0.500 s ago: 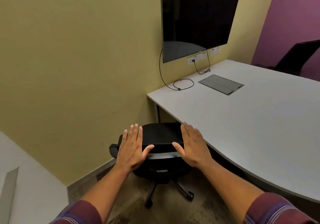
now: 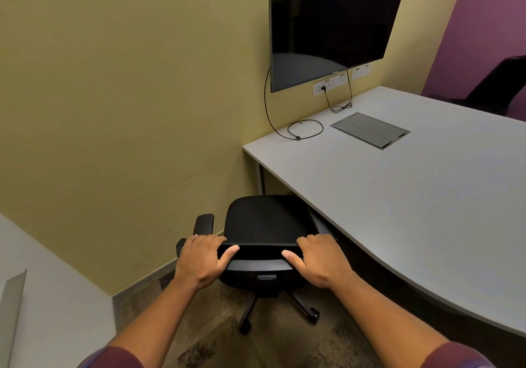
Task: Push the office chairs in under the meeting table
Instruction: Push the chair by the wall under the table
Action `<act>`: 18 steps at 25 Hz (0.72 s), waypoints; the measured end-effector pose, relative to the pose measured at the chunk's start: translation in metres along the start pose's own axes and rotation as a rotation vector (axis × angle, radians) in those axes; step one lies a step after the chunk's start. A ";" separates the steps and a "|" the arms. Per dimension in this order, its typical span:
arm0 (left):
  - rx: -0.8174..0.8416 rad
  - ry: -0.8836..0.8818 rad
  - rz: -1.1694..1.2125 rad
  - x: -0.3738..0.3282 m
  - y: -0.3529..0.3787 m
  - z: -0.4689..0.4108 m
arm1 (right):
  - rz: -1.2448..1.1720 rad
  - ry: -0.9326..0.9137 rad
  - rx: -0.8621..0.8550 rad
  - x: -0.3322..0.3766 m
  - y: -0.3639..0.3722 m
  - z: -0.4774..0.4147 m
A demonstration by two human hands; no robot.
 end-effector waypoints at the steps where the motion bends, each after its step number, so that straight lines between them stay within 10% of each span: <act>1: -0.004 0.004 0.015 -0.001 -0.001 0.001 | -0.013 0.009 -0.006 -0.001 0.002 0.003; 18: -0.049 0.132 0.135 0.022 -0.005 0.018 | 0.011 0.129 -0.045 0.046 0.002 0.046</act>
Point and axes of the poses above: each hand's wrist, its own z-axis away from the middle knuckle, its own y-axis out of the palm, x = y × z, the point moved 3 cm from there along -z, towards the middle knuckle, and after that the axes turned 8 degrees about -y, right-handed, at the moved point
